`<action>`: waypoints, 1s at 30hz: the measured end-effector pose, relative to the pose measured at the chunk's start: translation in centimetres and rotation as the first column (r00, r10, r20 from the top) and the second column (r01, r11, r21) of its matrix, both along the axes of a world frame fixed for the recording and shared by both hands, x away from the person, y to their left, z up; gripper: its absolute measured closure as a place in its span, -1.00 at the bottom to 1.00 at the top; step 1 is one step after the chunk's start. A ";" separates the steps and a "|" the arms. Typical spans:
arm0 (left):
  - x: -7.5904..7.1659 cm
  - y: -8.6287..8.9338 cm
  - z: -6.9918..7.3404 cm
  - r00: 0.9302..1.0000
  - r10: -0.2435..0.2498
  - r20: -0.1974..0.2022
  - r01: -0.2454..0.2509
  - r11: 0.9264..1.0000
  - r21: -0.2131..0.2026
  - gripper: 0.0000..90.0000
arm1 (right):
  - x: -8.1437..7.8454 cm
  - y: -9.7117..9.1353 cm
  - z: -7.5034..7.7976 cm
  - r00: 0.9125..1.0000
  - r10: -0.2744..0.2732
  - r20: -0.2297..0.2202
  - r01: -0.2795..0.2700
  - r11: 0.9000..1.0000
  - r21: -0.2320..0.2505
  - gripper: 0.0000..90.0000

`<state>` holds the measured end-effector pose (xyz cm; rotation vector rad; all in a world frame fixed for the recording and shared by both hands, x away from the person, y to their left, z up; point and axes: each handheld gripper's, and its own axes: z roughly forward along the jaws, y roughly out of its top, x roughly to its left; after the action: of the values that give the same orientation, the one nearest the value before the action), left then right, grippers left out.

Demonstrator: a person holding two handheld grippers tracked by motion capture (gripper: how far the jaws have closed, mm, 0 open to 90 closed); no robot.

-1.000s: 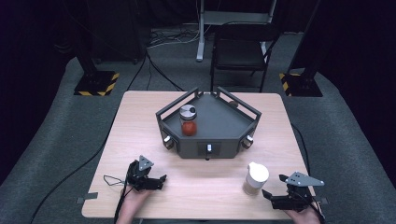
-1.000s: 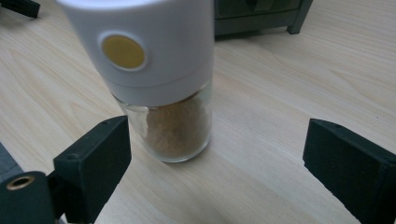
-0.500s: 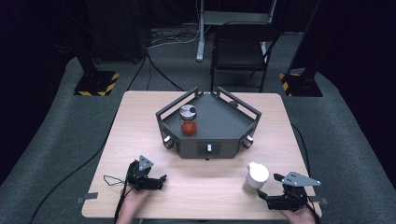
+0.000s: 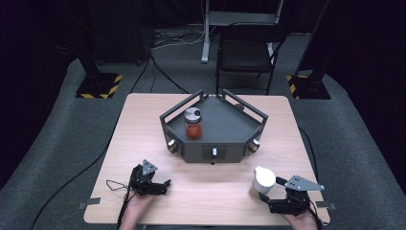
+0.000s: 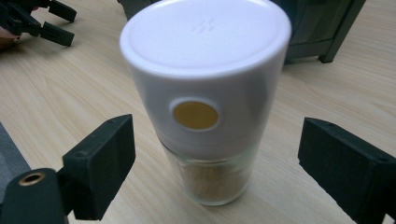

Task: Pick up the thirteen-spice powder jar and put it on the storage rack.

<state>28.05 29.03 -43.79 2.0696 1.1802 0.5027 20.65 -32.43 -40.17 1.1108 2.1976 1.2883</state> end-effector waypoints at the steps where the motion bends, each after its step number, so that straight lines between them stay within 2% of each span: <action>1: 0.0 0.0 0.0 1.000 0.000 0.000 0.000 1.000 0.000 -0.91 | 0.0 0.1 0.0 1.000 -0.001 0.001 0.001 1.000 -0.002 -0.77; 8: 0.0 0.0 0.0 1.000 0.000 0.000 0.000 1.000 0.000 -0.91 | -0.2 0.8 0.0 1.000 -0.009 0.030 0.009 1.000 -0.005 -0.70; 24: 0.0 0.0 0.0 1.000 0.001 0.001 -0.001 1.000 0.000 -0.91 | 0.5 2.2 0.0 0.999 -0.015 0.035 0.015 1.000 -0.012 -0.57; 30: 0.0 0.0 0.0 1.000 0.001 0.001 -0.001 1.000 0.000 -0.91 | 0.4 2.7 -0.1 0.998 -0.021 0.058 0.022 0.999 -0.025 -0.48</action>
<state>28.03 29.00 -43.79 2.0690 1.1812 0.5044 21.03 -29.70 -40.26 1.0716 2.1486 1.2637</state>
